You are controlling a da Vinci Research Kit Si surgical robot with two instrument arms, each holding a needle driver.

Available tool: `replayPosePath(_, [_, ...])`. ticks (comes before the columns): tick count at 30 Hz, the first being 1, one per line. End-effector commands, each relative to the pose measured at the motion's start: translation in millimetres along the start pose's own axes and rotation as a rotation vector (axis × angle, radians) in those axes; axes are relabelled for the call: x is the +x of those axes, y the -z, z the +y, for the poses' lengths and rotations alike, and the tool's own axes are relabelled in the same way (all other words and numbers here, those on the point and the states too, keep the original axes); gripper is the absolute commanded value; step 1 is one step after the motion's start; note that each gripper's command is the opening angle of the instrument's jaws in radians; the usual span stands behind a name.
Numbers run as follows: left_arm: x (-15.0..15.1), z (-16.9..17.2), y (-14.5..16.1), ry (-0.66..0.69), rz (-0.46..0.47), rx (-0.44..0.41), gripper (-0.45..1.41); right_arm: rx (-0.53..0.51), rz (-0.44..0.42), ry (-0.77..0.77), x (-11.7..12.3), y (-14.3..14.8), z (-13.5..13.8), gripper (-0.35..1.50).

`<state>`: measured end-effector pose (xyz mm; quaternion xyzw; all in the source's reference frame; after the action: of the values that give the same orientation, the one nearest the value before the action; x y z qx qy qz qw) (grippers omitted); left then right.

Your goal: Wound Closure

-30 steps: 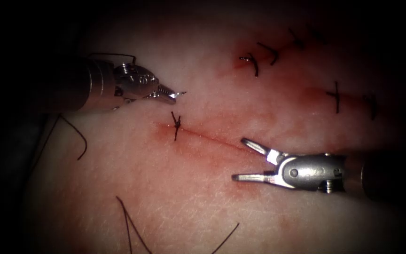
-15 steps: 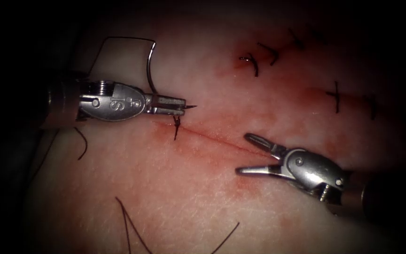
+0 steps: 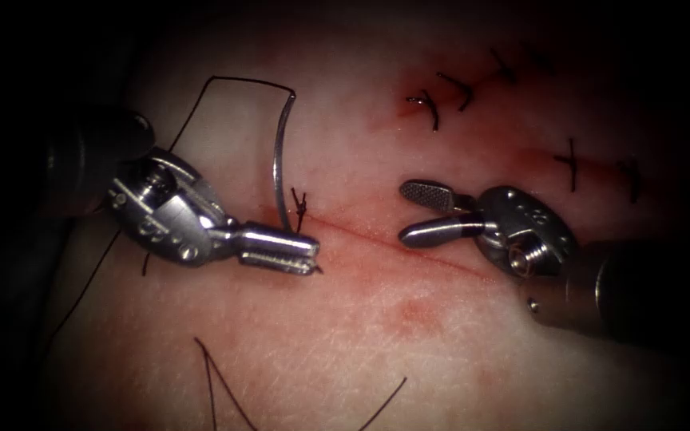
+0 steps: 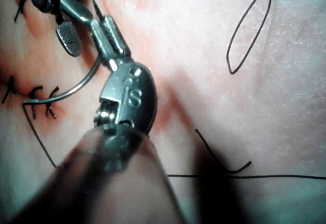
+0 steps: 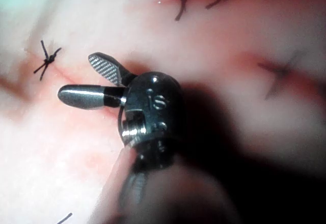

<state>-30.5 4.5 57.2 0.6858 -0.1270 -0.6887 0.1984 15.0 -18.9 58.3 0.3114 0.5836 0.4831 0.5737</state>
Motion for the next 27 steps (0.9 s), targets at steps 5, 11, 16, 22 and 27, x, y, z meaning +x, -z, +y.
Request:
replayPosePath(5, [-0.5,2.1,-1.0,-0.059,-0.018,-0.007,-0.45,0.074,0.005,-0.105,-1.0,-3.5,-1.4,1.27])
replayPosePath(11, [-0.7,2.7,-1.1,-0.082,-0.021,-0.020,-0.45,0.154,-0.002,-0.168,-0.5,-6.8,-2.7,1.25])
replayPosePath(16, [-0.6,2.7,-1.1,-0.090,-0.016,-0.023,-0.45,0.204,-0.009,-0.216,-0.6,-8.6,-3.4,1.25])
replayPosePath(22, [-0.3,3.1,-1.1,-0.099,0.030,-0.041,-0.45,0.285,-0.002,-0.285,0.1,-9.4,-4.0,1.23])
replayPosePath(27, [-0.2,3.3,-1.2,-0.103,0.036,-0.047,-0.45,0.278,0.013,-0.326,0.8,-9.6,-4.3,1.23])
